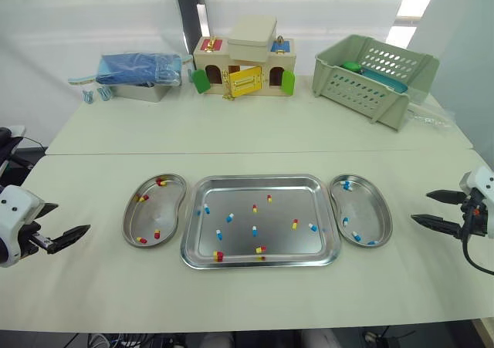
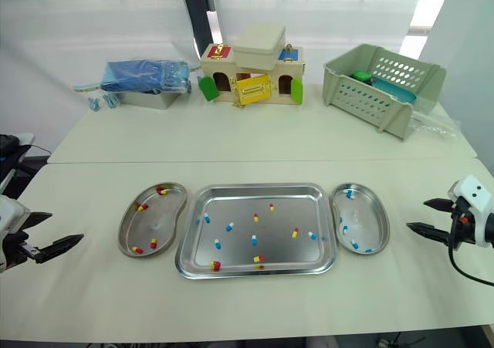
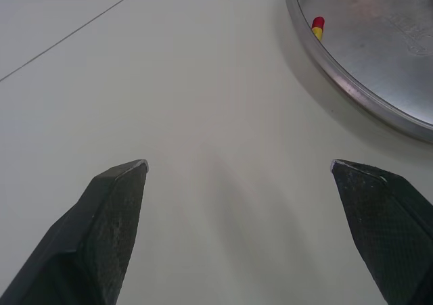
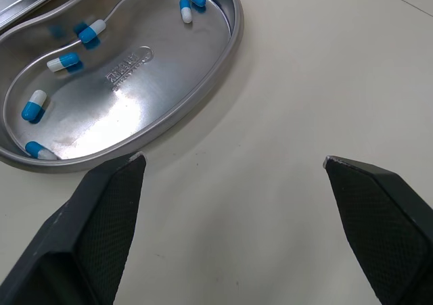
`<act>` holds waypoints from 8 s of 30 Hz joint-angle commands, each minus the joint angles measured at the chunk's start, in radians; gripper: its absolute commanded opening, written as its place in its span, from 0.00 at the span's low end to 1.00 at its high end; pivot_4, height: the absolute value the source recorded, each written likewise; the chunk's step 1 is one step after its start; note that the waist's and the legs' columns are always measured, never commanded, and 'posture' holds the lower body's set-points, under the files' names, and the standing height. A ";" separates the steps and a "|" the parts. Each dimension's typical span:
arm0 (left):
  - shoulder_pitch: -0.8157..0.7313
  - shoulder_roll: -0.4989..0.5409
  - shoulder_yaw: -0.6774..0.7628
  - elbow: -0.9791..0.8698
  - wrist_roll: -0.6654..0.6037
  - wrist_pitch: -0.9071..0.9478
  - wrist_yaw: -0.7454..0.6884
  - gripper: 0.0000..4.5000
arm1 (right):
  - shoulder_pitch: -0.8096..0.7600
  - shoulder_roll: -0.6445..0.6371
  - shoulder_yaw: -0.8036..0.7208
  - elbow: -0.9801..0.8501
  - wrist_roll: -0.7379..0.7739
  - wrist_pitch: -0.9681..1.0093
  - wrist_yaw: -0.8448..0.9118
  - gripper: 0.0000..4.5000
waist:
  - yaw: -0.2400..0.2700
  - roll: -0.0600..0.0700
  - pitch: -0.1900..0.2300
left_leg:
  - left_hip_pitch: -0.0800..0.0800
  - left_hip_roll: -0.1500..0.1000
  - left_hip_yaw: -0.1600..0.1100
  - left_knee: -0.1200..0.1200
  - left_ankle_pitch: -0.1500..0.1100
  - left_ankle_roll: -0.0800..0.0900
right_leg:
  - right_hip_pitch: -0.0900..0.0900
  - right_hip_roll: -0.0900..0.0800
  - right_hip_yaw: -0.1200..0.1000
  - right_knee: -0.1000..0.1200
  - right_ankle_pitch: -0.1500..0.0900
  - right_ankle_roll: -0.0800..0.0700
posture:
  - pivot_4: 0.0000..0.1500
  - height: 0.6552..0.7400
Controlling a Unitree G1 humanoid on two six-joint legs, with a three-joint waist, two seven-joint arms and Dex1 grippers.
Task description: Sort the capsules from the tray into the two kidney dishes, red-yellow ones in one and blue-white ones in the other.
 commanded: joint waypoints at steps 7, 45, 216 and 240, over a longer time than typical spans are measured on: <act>-0.020 0.005 0.016 0.007 -0.001 -0.019 -0.001 1.00 | 0.005 -0.021 -0.019 0.008 -0.008 -0.027 0.000 0.99 | 0.000 0.000 0.000 | 0.000 0.000 0.001 0.000 0.000 0.000 | 0.000 0.000 0.001 0.000 0.000 0.000 | 1.00 1.00; 0.385 -0.510 0.175 -0.623 -0.343 -0.042 -0.017 1.00 | -0.028 -0.071 -0.001 0.054 -0.018 -0.034 0.062 0.99 | 0.006 -0.002 -0.001 | 0.004 0.001 0.019 0.001 -0.001 0.002 | -0.006 -0.001 0.018 0.006 0.001 0.001 | 1.00 1.00; 0.471 -0.531 -0.207 -0.530 -0.412 -0.597 -0.224 1.00 | -0.061 -0.005 0.011 -0.185 0.056 0.046 0.111 0.99 | 0.039 -0.005 -0.004 | 0.002 0.001 0.022 0.001 -0.005 0.008 | -0.006 0.000 0.018 -0.003 0.004 0.004 | 1.00 1.00; 0.212 -0.090 0.172 -0.089 -0.379 -0.173 -0.277 1.00 | 0.118 0.003 -0.094 0.091 0.051 -0.274 0.185 0.99 | 0.026 -0.002 -0.002 | 0.006 0.002 0.024 0.000 -0.005 0.008 | -0.005 0.000 0.020 -0.002 0.004 0.004 | 1.00 1.00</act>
